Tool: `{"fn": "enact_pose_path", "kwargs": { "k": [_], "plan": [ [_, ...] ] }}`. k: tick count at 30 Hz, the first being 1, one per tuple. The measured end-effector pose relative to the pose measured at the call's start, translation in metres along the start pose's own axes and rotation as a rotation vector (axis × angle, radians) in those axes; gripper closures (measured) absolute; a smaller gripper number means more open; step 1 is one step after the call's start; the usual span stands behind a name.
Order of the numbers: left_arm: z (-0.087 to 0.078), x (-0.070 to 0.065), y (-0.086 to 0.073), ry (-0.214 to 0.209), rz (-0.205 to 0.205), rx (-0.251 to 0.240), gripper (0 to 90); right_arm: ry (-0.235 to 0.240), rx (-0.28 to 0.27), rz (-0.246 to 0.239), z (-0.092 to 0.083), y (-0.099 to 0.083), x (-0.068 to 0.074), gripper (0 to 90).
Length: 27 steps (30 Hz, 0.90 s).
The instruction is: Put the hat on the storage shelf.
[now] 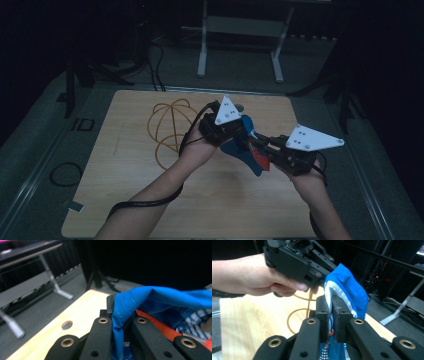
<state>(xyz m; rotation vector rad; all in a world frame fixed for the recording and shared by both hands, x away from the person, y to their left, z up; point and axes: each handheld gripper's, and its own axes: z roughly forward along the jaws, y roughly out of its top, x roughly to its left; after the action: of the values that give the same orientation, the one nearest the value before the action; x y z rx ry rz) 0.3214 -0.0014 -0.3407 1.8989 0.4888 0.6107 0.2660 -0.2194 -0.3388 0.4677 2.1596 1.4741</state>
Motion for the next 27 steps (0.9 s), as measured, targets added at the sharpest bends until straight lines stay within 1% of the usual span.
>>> {"fn": "enact_pose_path", "kwargs": {
  "k": [1,2,3,4,5,6,7,8,9,10,11,12,14,15,16,17,18,19,20,21,22,23,24,25,26,27],
  "plan": [
    [-0.001,0.001,0.0,-0.013,0.007,-0.007,90.0,0.008,-0.003,-0.001,-0.001,0.001,0.002,78.2],
    [-0.004,0.001,0.0,-0.005,0.024,-0.014,90.0,0.015,-0.005,0.0,-0.003,0.002,0.003,75.4],
    [-0.005,0.002,0.0,-0.003,0.025,-0.012,90.0,0.021,-0.01,-0.007,-0.005,0.003,0.006,72.9],
    [-0.007,0.003,0.0,-0.012,0.03,-0.019,90.0,0.022,-0.013,-0.015,-0.007,0.004,0.008,71.4],
    [-0.009,0.004,-0.001,-0.024,0.045,-0.034,90.0,0.028,-0.023,-0.024,-0.01,0.004,0.01,68.5],
    [-0.012,0.004,-0.001,-0.021,0.06,-0.034,90.0,0.037,-0.033,-0.024,-0.013,0.004,0.012,66.0],
    [-0.014,0.005,-0.003,-0.029,0.062,-0.041,90.0,0.043,-0.039,-0.027,-0.016,0.005,0.014,64.1],
    [-0.015,0.007,-0.004,-0.048,0.059,-0.056,90.0,0.048,-0.049,-0.025,-0.02,0.004,0.016,61.0],
    [-0.018,0.008,-0.006,-0.052,0.068,-0.064,90.0,0.048,-0.056,-0.026,-0.022,0.004,0.015,58.4],
    [-0.019,0.009,-0.007,-0.06,0.069,-0.07,89.9,0.038,-0.055,-0.024,-0.026,0.003,0.014,56.0],
    [-0.022,0.011,-0.009,-0.087,0.078,-0.082,89.9,0.032,-0.056,-0.022,-0.028,0.002,0.013,53.8],
    [-0.024,0.012,-0.011,-0.087,0.082,-0.088,89.9,0.024,-0.06,-0.012,-0.03,0.0,0.01,50.3],
    [-0.027,0.017,-0.013,-0.126,0.083,-0.094,89.9,0.02,-0.055,0.004,-0.031,-0.005,0.004,45.3],
    [-0.03,0.019,-0.016,-0.125,0.083,-0.102,89.9,0.023,-0.053,0.016,-0.031,-0.007,0.003,43.4],
    [-0.031,0.021,-0.016,-0.145,0.079,-0.103,89.9,0.037,-0.042,0.026,-0.029,-0.011,0.0,39.6],
    [-0.033,0.023,-0.018,-0.175,0.082,-0.117,89.9,0.049,-0.037,0.028,-0.028,-0.012,-0.001,39.5],
    [-0.035,0.025,-0.019,-0.185,0.087,-0.131,89.9,0.06,-0.035,0.029,-0.027,-0.014,-0.001,39.5],
    [-0.036,0.026,-0.02,-0.203,0.09,-0.134,89.8,0.067,-0.031,0.033,-0.026,-0.016,-0.001,41.5],
    [-0.038,0.028,-0.021,-0.24,0.094,-0.157,89.8,0.069,-0.028,0.026,-0.025,-0.018,0.0,44.5],
    [-0.038,0.028,-0.021,-0.24,0.094,-0.157,89.8,0.069,-0.028,0.026,-0.025,-0.018,0.0,44.5],
    [-0.043,0.03,-0.024,-0.287,0.093,-0.19,89.8,0.07,-0.029,0.022,-0.024,-0.019,0.001,46.5],
    [-0.045,0.031,-0.025,-0.312,0.093,-0.218,89.8,0.079,-0.019,0.009,-0.02,-0.023,0.004,48.4],
    [-0.046,0.033,-0.025,-0.34,0.088,-0.228,89.8,0.08,-0.014,-0.001,-0.018,-0.024,0.006,48.9],
    [-0.048,0.034,-0.025,-0.382,0.088,-0.249,89.8,0.084,-0.009,-0.002,-0.015,-0.025,0.007,49.2],
    [-0.05,0.035,-0.026,-0.4,0.102,-0.274,89.8,0.093,-0.002,0.001,-0.013,-0.026,0.008,49.2],
    [-0.051,0.035,-0.027,-0.432,0.107,-0.294,89.8,0.096,-0.002,0.009,-0.011,-0.028,0.009,49.3]
  ]
}}
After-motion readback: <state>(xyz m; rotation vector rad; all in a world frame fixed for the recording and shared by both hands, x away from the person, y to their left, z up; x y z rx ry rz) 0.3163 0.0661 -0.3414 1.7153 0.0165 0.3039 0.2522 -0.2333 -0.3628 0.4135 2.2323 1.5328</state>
